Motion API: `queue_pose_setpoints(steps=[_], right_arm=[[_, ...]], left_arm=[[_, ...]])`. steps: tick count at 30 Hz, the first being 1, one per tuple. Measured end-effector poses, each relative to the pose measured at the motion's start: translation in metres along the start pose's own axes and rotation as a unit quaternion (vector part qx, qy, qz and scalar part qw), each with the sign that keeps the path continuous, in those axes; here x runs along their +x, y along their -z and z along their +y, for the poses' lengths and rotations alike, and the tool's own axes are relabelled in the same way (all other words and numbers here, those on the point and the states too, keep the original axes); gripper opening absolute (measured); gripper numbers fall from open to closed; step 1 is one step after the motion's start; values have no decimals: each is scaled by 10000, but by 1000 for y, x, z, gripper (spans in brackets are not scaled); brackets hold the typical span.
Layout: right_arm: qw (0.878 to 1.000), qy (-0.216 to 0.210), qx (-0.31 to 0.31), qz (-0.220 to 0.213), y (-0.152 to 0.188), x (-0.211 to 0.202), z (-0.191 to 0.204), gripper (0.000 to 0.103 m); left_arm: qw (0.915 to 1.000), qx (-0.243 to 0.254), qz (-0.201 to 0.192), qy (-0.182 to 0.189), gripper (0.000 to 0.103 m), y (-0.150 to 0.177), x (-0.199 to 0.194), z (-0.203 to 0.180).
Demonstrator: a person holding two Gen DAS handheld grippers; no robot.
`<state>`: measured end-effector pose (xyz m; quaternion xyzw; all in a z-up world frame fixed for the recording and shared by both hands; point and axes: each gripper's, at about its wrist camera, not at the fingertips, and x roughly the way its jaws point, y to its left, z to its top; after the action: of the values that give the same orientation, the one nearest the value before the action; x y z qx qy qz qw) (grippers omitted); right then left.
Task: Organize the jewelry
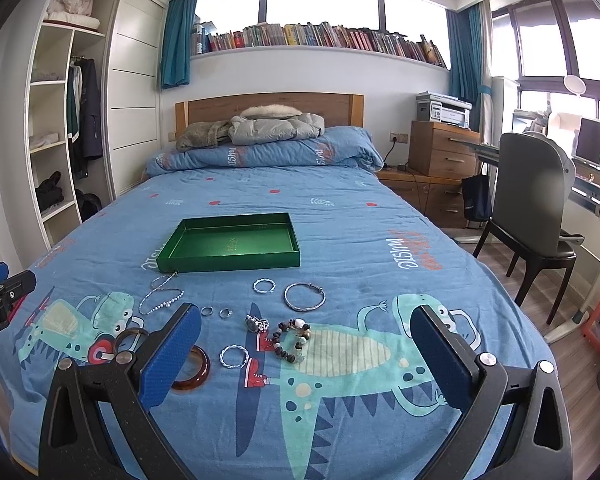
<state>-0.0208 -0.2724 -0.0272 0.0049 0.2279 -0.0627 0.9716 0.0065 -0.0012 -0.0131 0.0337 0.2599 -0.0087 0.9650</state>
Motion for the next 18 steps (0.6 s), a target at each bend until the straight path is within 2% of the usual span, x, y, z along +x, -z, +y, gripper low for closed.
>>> queue_pose_setpoints(steps=[9, 18], right_arm=[[10000, -49, -14, 9, 2, 3, 0, 103], [10000, -22, 20, -15, 4, 0, -3, 103]], left_arm=[[10000, -36, 56, 22, 64, 0, 3, 2], [9998, -69, -11, -169, 64, 0, 1, 11]])
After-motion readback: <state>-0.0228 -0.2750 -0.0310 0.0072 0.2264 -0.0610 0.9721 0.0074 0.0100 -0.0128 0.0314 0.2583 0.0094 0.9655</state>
